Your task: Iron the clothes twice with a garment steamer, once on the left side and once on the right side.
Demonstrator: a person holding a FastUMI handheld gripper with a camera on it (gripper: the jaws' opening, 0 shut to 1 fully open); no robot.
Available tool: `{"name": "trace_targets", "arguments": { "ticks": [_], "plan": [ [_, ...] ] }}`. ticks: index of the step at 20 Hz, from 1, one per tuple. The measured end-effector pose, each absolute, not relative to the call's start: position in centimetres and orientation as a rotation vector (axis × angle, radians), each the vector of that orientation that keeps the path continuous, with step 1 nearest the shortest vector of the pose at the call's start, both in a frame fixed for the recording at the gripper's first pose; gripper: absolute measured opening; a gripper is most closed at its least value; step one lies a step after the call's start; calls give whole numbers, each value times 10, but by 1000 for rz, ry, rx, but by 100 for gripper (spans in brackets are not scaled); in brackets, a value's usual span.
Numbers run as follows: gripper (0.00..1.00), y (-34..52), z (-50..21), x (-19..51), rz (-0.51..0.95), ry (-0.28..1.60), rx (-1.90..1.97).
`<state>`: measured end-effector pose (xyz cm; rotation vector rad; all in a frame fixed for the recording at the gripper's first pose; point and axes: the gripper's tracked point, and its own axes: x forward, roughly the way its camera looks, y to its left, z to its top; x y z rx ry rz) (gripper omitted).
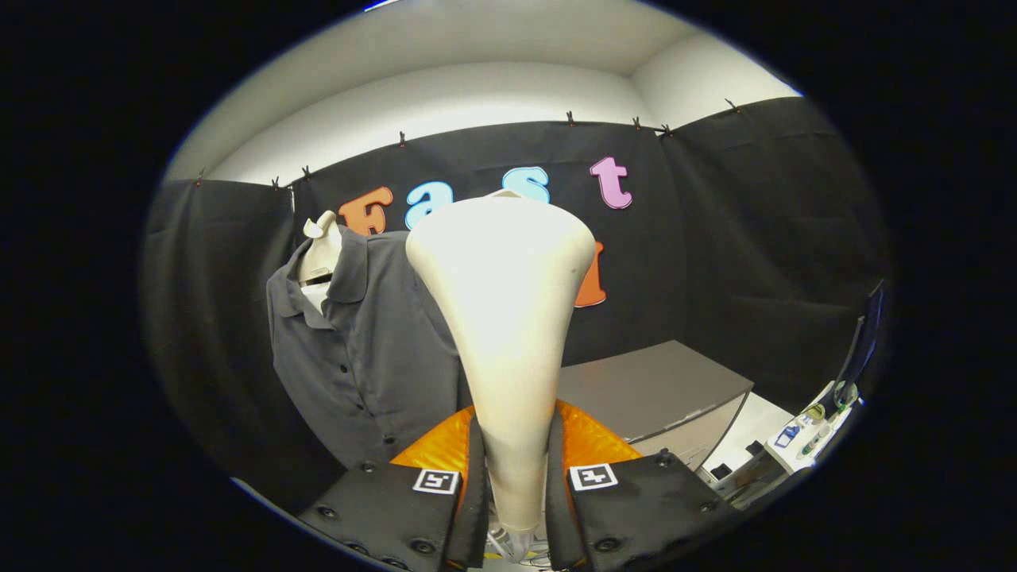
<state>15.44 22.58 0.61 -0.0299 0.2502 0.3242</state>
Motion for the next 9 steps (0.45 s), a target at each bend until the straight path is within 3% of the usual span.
{"name": "trace_targets", "arguments": {
  "ticks": [9],
  "plan": [
    [37, 209, 11, 168, 370, 215, 10]
  ]
}}
